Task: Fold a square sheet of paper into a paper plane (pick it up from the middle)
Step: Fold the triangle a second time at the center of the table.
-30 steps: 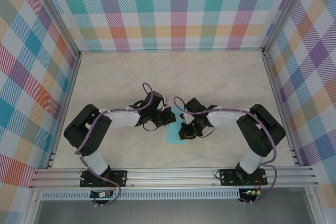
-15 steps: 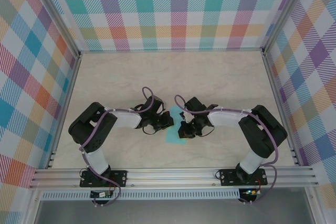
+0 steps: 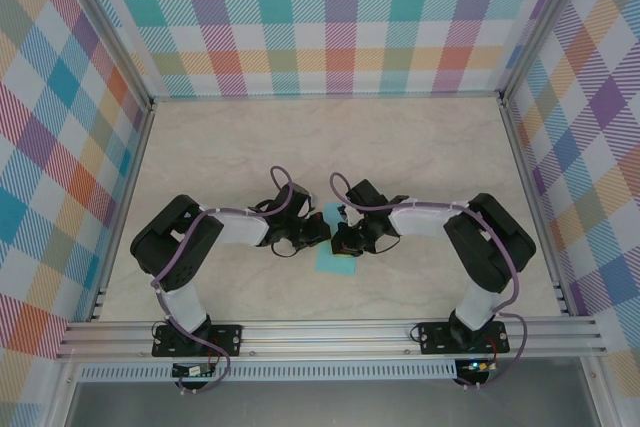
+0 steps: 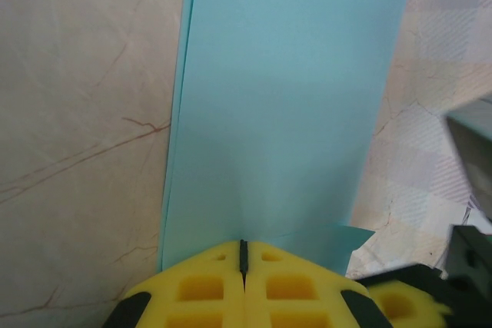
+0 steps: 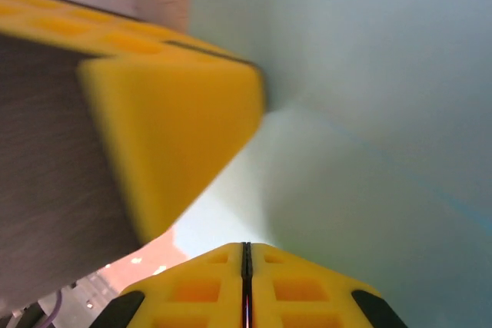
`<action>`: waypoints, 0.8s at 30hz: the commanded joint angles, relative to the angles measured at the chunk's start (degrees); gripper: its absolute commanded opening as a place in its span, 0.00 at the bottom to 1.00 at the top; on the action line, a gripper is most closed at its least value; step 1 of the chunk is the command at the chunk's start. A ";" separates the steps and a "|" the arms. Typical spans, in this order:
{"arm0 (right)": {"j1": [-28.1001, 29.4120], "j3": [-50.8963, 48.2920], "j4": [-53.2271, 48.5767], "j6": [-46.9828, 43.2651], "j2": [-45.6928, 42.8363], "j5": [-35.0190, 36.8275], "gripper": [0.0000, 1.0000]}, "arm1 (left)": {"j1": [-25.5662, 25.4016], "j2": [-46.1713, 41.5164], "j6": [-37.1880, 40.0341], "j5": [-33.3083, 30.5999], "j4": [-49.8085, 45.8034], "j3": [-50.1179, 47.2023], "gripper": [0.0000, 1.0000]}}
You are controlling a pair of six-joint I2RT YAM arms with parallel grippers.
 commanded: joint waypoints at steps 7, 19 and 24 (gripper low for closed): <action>-0.16 -2.43 -0.27 0.68 0.30 0.59 0.10 | -0.28 1.19 0.65 -4.77 -3.49 -2.42 0.00; -0.08 -7.53 1.77 1.10 -0.04 -1.77 0.11 | -0.28 2.43 -0.36 -5.84 -3.62 -2.51 0.00; -0.11 -7.54 -1.18 -0.13 -2.95 -0.62 0.11 | -0.28 2.13 -0.37 -6.21 -4.14 -2.56 0.00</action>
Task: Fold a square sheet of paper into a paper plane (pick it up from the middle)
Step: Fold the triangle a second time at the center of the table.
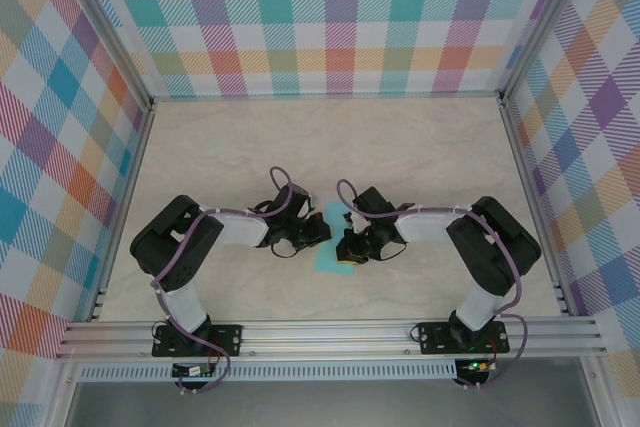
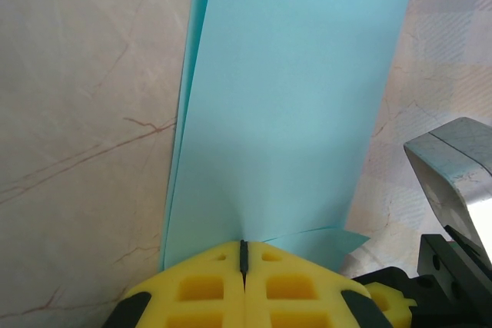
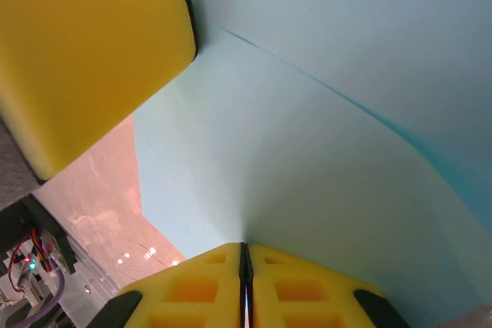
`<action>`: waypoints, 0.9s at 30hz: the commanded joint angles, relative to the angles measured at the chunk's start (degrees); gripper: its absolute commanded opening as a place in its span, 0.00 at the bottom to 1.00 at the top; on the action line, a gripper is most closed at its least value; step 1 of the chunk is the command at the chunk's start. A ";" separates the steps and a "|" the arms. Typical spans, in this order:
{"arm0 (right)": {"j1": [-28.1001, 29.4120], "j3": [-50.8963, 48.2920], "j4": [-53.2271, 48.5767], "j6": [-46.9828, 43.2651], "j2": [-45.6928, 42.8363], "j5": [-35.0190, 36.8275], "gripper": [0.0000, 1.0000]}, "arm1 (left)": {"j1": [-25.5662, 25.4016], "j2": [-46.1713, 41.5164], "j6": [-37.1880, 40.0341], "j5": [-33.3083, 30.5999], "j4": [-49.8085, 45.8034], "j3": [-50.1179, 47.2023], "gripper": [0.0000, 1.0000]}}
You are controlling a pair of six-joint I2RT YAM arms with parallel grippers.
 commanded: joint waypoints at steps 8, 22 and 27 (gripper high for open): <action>0.58 -5.48 -1.18 -0.34 -4.64 -2.29 0.11 | -0.28 2.37 -0.19 -5.92 -5.17 -1.74 0.00; 0.77 -11.56 1.48 0.39 -8.34 -2.53 0.11 | -0.28 3.11 -0.18 -5.75 -4.89 -1.80 0.00; 0.77 -13.04 0.97 0.80 -4.83 -0.36 0.10 | -0.28 3.08 -0.18 -5.57 -4.97 -1.47 0.00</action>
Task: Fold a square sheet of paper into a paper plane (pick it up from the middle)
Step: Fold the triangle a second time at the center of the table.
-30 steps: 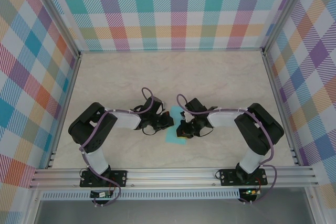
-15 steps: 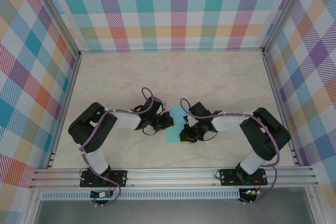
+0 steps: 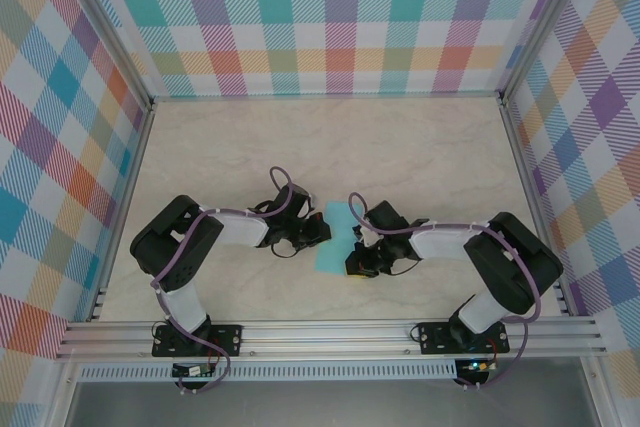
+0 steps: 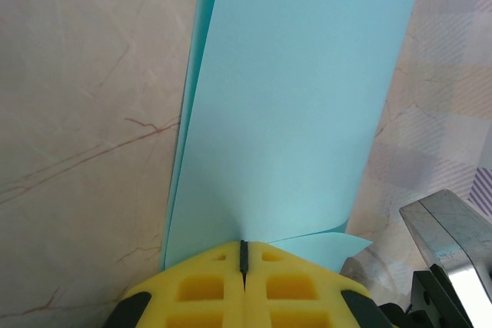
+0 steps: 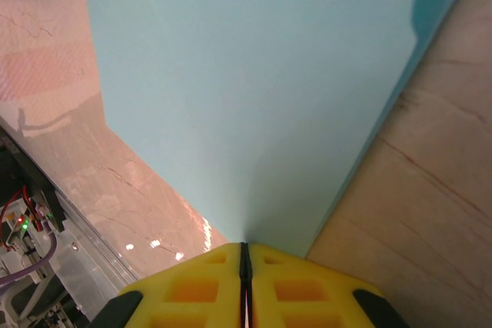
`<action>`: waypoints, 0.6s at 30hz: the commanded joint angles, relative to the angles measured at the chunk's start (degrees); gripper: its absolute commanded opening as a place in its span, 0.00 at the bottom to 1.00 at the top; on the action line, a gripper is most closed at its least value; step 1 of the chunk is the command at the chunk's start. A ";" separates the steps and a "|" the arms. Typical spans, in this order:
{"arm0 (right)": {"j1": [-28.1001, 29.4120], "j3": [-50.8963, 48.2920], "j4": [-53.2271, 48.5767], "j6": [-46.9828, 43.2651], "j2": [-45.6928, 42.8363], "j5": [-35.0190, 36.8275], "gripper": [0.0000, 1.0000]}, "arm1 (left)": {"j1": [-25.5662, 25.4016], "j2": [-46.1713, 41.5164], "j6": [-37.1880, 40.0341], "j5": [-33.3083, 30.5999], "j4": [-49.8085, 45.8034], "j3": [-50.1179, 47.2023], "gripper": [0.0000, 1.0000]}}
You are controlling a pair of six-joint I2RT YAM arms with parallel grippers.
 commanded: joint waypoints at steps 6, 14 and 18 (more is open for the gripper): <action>0.42 -2.47 -6.74 0.90 -3.70 1.83 0.09 | -0.28 2.90 0.07 -5.57 -5.15 -1.64 0.00; 0.34 2.78 -4.99 2.89 -8.12 4.63 0.11 | -0.27 3.07 -0.02 -4.86 -4.91 -1.26 0.00; 0.34 5.47 -2.27 3.75 -2.57 3.74 0.11 | -0.28 2.99 0.09 -4.78 -4.96 -1.13 0.00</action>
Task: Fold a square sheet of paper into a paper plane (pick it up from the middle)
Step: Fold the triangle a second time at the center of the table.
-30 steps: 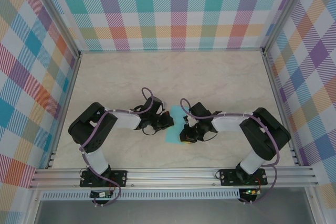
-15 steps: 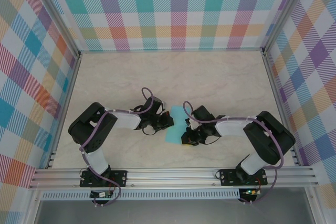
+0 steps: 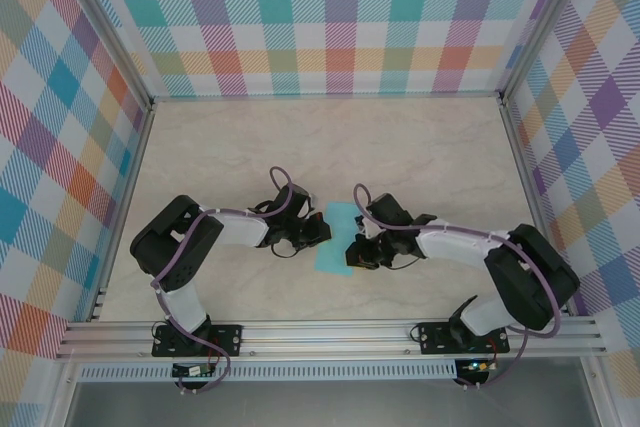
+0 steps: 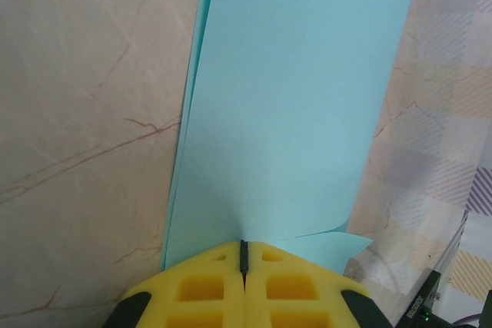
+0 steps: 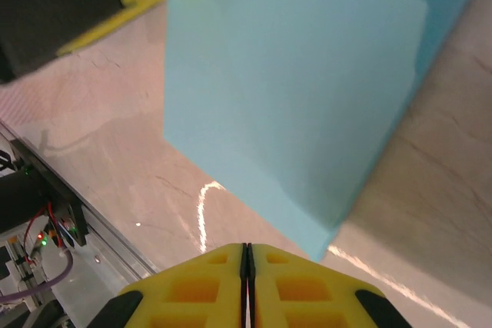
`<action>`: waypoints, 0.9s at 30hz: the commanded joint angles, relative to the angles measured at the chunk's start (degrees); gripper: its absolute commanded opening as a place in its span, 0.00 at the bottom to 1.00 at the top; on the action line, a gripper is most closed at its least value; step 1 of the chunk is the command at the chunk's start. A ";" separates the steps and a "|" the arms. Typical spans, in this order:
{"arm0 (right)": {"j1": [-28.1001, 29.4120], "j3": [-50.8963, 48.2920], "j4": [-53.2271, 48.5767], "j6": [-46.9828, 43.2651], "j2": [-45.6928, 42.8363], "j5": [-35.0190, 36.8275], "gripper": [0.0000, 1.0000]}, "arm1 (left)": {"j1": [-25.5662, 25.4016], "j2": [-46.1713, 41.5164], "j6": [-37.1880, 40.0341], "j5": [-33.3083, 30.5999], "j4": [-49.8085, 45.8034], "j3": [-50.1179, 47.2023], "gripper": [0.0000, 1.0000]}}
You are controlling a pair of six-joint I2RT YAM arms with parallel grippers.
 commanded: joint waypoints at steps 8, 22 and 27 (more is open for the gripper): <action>0.31 0.07 -0.21 1.39 9.67 4.32 0.06 | -0.28 1.90 0.50 -3.20 -5.25 -0.30 0.00; 0.30 -0.42 -1.80 1.03 10.85 6.09 0.05 | -0.92 -8.70 2.80 -1.38 -12.35 4.60 0.13; 0.31 -0.48 -1.90 0.82 10.91 6.08 0.05 | -3.60 -6.51 0.82 0.82 -7.39 3.49 0.11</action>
